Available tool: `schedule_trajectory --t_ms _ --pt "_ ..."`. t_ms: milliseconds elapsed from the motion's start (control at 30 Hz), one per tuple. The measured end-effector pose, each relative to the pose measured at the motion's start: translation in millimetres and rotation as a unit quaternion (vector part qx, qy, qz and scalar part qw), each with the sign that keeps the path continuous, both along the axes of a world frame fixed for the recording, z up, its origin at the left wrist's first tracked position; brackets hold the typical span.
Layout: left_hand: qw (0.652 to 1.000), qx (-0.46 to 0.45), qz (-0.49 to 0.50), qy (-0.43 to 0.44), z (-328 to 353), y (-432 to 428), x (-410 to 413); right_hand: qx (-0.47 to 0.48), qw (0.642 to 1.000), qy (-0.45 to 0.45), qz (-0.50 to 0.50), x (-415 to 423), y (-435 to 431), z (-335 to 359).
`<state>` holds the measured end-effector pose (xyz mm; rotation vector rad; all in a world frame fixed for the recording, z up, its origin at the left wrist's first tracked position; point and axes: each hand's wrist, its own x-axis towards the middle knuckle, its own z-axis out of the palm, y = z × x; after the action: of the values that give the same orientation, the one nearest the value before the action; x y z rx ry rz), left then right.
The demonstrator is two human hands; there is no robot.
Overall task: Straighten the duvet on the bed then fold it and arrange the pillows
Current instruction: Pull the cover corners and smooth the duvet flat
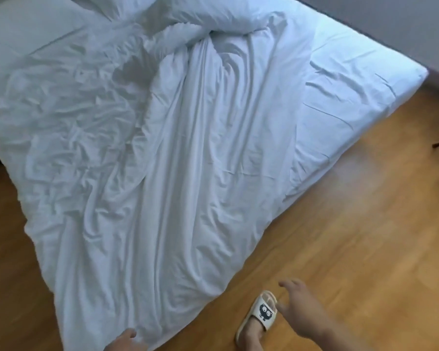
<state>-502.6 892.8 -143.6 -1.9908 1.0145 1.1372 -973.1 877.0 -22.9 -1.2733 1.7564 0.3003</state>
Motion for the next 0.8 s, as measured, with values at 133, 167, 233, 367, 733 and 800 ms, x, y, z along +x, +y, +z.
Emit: schedule_trajectory --t_ms 133,167,233,367,733,800 --pt "0.999 -0.02 0.012 0.033 94.9 -37.8 -120.9 0.003 0.999 0.009 -0.043 -99.4 -6.4 63.6" --pt "0.997 -0.035 -0.003 0.063 144.5 -56.9 -174.4 -0.002 0.998 0.012 -0.055 -122.0 -12.7 78.5" --pt "0.993 -0.065 -0.032 0.097 195.4 -99.2 -259.9 -0.026 0.995 0.01 -0.095 -168.7 -28.1 106.5" --pt "0.972 -0.127 -0.079 0.179 227.2 -181.3 -380.9 -0.077 0.982 0.018 -0.174 -242.7 -60.7 141.4" --pt "0.948 -0.067 -0.25 0.184 236.4 -383.9 -625.0 0.01 0.933 0.047 -0.357 -461.9 -144.7 149.2" --pt "0.945 -0.062 -0.261 0.187 245.0 -419.4 -664.7 0.029 0.922 0.056 -0.383 -503.0 -157.8 150.2"
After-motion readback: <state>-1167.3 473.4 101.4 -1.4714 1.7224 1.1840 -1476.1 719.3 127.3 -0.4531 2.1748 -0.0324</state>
